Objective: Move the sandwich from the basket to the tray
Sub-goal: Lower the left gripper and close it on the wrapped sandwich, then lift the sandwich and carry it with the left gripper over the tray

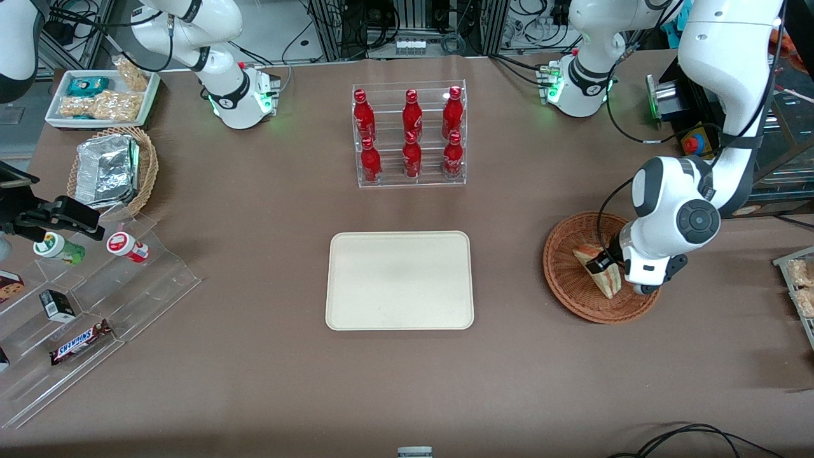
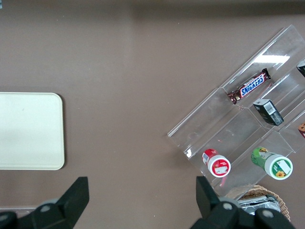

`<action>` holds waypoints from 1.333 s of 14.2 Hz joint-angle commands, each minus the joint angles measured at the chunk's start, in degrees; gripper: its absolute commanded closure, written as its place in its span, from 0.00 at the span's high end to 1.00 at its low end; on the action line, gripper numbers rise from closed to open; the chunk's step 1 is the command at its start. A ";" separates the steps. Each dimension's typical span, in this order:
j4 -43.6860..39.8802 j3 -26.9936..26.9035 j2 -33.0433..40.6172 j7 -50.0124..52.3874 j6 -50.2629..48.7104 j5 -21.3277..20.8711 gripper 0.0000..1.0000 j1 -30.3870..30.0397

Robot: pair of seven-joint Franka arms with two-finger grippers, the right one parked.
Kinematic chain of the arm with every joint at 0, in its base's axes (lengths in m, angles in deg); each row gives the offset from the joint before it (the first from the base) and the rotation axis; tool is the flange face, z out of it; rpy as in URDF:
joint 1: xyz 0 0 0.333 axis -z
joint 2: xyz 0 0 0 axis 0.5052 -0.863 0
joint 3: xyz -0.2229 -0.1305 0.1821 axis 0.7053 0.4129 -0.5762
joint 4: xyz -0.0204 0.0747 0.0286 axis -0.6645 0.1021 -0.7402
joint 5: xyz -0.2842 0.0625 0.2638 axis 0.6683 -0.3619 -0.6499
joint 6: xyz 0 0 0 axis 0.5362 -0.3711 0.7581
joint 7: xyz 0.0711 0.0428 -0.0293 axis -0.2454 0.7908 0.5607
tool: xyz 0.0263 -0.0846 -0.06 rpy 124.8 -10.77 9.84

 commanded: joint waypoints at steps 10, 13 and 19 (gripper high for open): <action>-16.48 2.18 2.41 4.36 -17.72 -0.90 0.00 11.86; -18.32 2.18 -0.31 3.83 -17.73 -2.65 0.01 21.97; -30.44 1.92 -13.48 4.36 -17.38 -6.71 0.06 35.97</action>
